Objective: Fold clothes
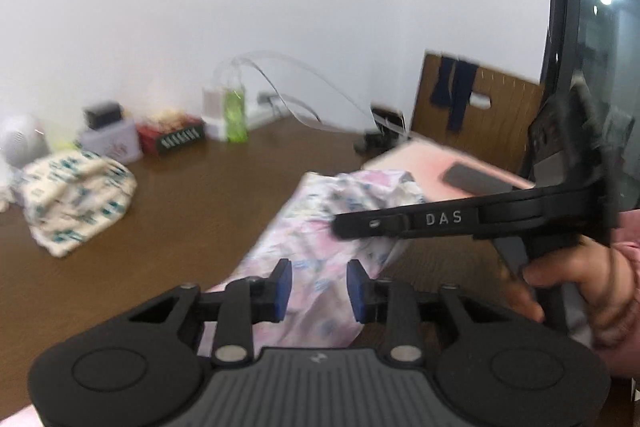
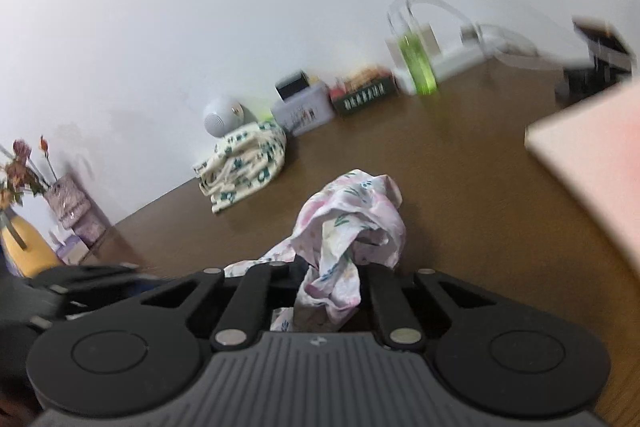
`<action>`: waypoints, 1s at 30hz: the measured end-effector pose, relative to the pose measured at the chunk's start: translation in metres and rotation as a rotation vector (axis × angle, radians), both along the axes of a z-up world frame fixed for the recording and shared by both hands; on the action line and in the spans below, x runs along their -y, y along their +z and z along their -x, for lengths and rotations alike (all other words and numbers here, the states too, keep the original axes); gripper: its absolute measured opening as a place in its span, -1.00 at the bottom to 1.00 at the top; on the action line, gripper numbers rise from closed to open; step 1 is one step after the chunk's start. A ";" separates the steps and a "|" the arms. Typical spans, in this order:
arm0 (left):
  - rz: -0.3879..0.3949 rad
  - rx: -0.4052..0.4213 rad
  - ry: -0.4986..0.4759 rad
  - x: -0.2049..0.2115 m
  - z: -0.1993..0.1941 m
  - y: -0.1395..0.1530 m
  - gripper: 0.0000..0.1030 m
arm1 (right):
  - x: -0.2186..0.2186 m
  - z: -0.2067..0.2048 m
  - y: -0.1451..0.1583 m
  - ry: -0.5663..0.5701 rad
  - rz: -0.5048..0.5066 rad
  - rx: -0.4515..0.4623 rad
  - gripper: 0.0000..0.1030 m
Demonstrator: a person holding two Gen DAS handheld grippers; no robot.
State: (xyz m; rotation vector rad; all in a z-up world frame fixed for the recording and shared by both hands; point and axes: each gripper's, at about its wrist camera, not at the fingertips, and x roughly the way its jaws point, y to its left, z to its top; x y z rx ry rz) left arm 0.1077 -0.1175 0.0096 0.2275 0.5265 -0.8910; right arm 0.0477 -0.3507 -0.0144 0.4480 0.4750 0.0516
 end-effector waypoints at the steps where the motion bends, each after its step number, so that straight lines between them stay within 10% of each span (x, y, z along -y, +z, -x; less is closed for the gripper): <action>1: -0.003 0.012 0.025 -0.012 0.002 0.003 -0.45 | 0.003 0.001 0.005 -0.003 0.032 0.006 -0.84; 12: -0.247 0.010 0.238 -0.100 0.021 -0.026 -0.55 | -0.019 -0.002 0.070 0.069 0.422 0.078 -0.84; 30: -0.131 0.032 0.299 -0.174 0.042 -0.012 -0.56 | -0.265 -0.016 0.079 0.538 0.703 0.174 -0.87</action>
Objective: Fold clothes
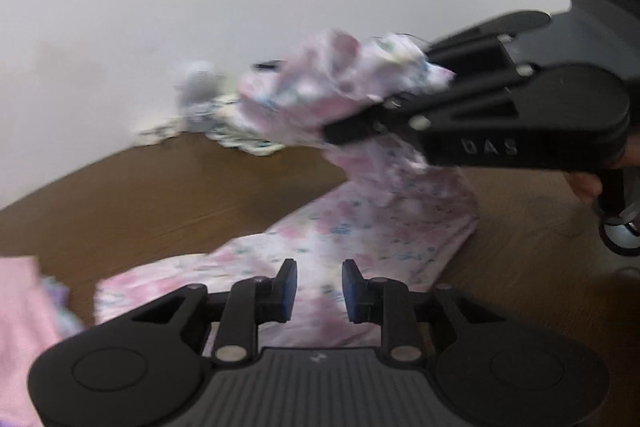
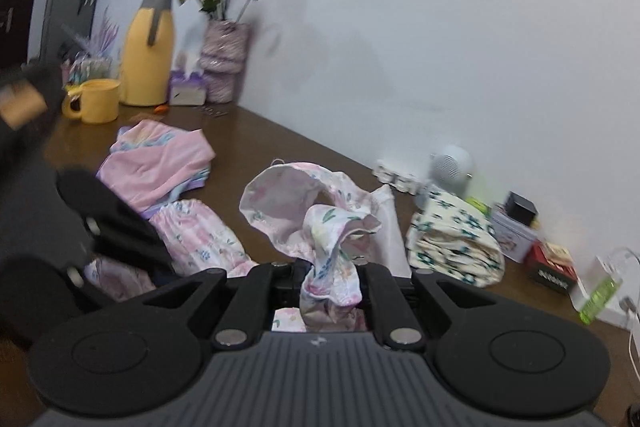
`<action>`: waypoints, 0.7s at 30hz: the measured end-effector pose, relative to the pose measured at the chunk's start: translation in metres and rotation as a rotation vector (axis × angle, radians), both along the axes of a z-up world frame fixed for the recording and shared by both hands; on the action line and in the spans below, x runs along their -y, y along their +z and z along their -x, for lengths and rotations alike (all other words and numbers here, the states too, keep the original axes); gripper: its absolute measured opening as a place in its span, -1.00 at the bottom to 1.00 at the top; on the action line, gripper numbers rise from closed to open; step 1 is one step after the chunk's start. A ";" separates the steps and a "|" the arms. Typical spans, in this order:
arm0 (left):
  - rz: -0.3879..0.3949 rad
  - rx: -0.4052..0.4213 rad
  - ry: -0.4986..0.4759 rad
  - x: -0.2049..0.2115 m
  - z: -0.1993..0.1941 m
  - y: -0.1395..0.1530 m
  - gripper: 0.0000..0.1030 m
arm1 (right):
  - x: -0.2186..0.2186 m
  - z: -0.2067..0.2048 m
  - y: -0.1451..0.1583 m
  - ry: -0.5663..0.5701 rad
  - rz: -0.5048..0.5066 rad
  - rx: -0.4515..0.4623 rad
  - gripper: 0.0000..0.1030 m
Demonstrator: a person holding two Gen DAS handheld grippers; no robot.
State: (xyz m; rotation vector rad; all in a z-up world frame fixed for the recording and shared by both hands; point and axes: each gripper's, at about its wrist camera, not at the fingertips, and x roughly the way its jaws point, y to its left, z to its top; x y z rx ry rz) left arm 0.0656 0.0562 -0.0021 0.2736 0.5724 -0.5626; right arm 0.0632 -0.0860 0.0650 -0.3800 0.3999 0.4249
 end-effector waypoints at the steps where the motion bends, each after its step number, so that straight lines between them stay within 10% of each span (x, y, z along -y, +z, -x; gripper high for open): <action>1: 0.004 -0.005 0.027 -0.009 -0.001 -0.002 -0.56 | -0.007 0.000 -0.001 0.002 0.013 0.005 -0.87; 21: 0.012 -0.094 0.041 -0.019 -0.009 -0.031 -0.60 | -0.057 0.007 -0.034 0.121 0.111 0.032 -0.87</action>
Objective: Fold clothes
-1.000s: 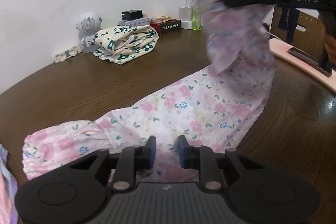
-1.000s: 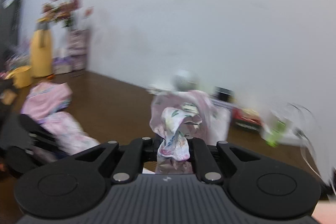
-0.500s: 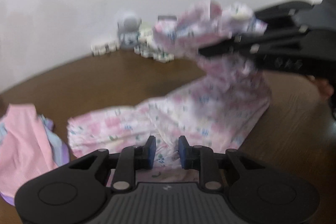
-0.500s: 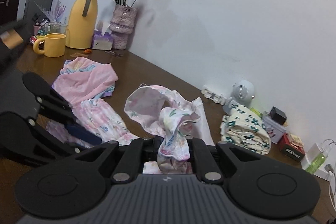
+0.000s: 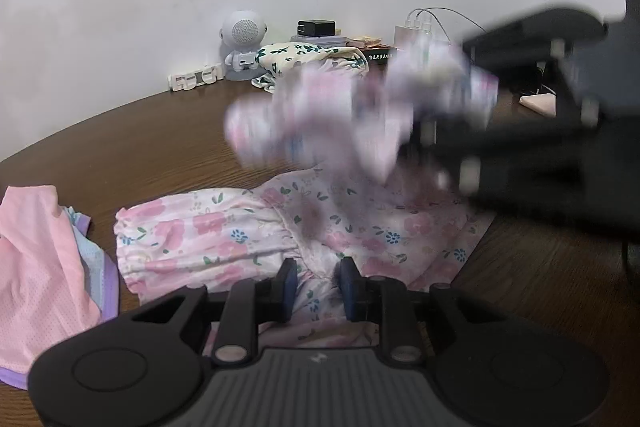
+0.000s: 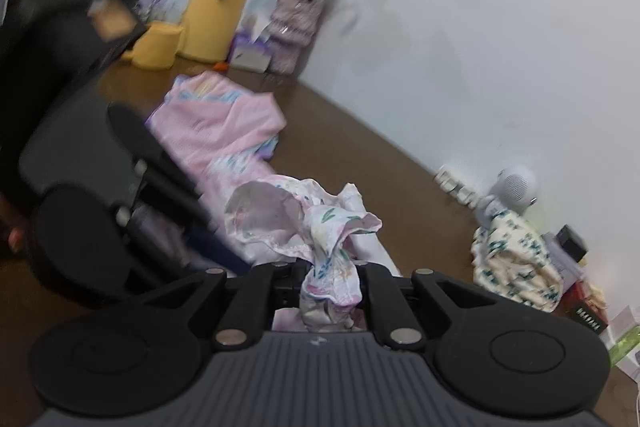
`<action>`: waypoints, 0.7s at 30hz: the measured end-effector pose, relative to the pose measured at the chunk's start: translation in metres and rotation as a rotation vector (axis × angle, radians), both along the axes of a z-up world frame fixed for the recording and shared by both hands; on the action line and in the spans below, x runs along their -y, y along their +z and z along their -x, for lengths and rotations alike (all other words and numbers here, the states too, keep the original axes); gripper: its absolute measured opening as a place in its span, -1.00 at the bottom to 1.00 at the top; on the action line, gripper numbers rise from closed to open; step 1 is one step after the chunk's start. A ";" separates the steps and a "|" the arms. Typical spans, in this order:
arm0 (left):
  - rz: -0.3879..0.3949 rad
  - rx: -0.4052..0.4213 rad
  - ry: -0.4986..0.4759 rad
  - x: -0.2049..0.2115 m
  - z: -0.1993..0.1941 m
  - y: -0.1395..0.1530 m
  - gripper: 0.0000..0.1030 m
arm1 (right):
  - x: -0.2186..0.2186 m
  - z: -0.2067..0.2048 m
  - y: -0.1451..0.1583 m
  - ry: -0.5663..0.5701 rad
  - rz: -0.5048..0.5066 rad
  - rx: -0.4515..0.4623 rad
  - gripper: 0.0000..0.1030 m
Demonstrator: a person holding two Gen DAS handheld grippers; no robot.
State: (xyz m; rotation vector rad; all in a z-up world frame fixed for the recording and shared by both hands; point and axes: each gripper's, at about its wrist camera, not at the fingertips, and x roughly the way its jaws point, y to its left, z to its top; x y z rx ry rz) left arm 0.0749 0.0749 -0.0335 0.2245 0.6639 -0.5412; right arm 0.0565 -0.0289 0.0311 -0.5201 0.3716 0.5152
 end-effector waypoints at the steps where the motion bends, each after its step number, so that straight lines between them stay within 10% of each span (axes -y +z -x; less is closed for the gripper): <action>1: 0.000 0.000 -0.001 -0.001 0.000 0.000 -0.60 | 0.002 0.000 0.008 -0.005 -0.014 0.028 -0.87; 21: 0.022 0.060 -0.037 -0.067 0.059 0.026 -0.29 | -0.044 -0.008 -0.013 0.286 0.083 -0.076 -0.87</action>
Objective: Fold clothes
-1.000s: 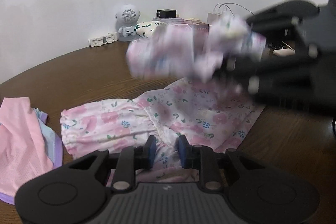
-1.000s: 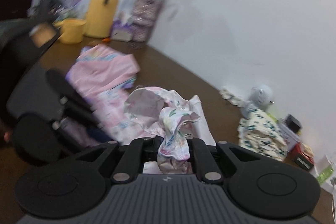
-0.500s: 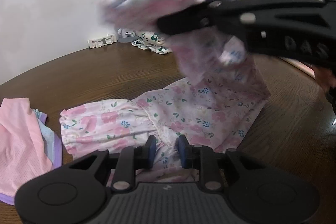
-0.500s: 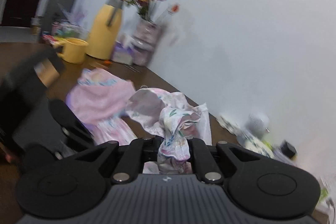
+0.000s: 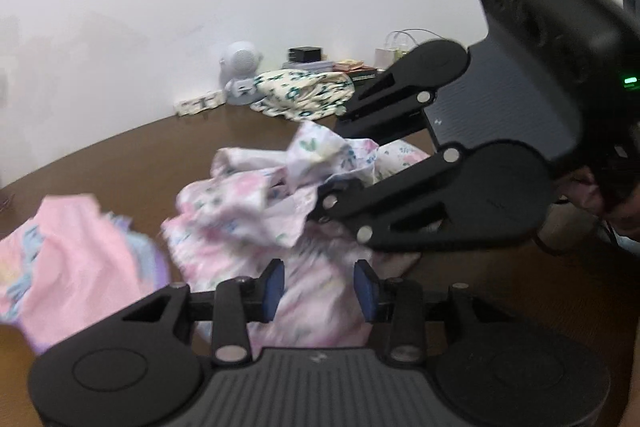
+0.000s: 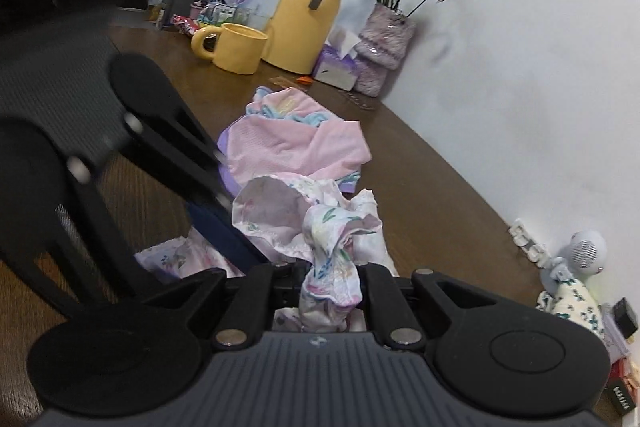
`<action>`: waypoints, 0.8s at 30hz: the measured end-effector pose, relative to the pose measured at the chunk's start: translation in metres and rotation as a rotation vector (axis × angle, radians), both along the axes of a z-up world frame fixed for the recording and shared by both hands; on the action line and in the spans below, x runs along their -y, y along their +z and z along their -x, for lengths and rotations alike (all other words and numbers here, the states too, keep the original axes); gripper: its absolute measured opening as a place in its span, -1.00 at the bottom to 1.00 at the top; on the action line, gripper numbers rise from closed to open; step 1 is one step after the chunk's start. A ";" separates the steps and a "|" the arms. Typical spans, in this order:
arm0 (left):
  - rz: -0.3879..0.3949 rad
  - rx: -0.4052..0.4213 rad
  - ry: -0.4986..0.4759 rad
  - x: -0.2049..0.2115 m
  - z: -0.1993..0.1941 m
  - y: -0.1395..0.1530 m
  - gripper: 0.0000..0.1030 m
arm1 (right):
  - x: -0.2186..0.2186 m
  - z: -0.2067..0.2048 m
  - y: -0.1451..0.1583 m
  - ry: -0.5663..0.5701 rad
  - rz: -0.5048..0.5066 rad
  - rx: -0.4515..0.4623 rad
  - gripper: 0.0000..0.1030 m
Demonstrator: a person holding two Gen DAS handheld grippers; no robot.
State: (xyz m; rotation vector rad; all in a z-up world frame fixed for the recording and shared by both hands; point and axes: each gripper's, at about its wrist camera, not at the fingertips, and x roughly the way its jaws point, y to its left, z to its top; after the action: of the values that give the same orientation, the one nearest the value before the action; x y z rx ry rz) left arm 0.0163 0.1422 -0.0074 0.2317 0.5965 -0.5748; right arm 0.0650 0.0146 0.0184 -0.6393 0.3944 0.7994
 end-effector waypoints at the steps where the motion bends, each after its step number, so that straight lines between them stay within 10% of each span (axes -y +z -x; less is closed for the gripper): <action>1: 0.002 0.000 0.014 -0.005 0.004 0.000 -0.29 | -0.002 -0.001 -0.003 0.003 0.002 -0.005 -0.87; 12: 0.116 0.073 0.169 -0.048 0.018 0.030 -0.26 | -0.012 -0.007 -0.025 0.014 -0.029 -0.088 -0.54; 18: 0.217 0.121 0.232 -0.060 0.021 0.052 -0.21 | 0.035 -0.007 0.012 0.060 -0.345 -0.276 0.15; 24: 0.249 0.120 0.126 -0.013 -0.002 0.056 -0.29 | 0.108 -0.006 0.041 -0.103 -0.476 -0.234 0.08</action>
State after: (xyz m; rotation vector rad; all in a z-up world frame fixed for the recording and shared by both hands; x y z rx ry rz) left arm 0.0185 0.1553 0.0482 -0.0067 0.4153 -0.5044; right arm 0.0710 -0.0931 0.0598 -0.0808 0.4268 0.8347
